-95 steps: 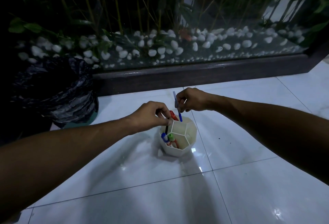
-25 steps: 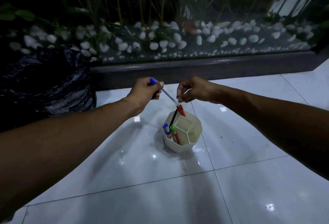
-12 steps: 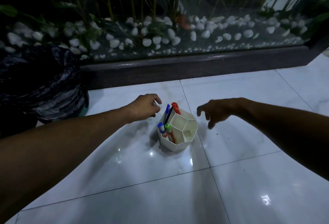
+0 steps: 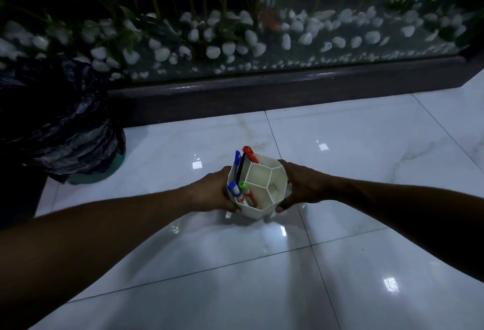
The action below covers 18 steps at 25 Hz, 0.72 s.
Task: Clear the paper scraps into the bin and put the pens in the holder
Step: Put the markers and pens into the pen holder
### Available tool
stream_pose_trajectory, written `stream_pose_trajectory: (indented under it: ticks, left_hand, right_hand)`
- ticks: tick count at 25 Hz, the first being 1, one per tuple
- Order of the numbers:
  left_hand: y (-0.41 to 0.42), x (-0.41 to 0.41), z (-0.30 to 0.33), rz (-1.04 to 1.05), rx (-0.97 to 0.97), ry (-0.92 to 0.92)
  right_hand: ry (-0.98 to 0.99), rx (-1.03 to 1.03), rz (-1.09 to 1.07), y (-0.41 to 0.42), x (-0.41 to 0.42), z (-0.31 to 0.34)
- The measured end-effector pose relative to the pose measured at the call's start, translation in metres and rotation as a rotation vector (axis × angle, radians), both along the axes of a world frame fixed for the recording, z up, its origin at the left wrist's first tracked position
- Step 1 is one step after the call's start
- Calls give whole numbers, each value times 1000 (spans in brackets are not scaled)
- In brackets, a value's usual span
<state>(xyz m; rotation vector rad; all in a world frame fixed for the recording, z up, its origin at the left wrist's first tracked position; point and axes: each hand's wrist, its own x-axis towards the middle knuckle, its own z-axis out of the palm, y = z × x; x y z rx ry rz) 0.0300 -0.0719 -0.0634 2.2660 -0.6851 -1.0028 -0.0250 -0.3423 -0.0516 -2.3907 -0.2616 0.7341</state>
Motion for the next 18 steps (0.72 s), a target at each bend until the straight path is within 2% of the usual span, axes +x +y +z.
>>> stream_pose_trajectory:
  ticks: [6, 9, 12, 14, 18]
  left_hand:
    - [-5, 16, 1, 224, -145, 36]
    - [-12, 21, 24, 319, -187, 76]
    - [-16, 15, 56, 368, -176, 154]
    - [-13, 9, 93, 379, -190, 176]
    - [4, 5, 215, 426, -236, 222]
  right_hand:
    - [-55, 89, -121, -7, 21, 7]
    - [-77, 52, -164, -7, 30, 21]
    - [-17, 46, -197, -5, 27, 56]
    - [-2, 49, -197, 0, 24, 94]
    - [15, 74, -195, 17, 25, 211]
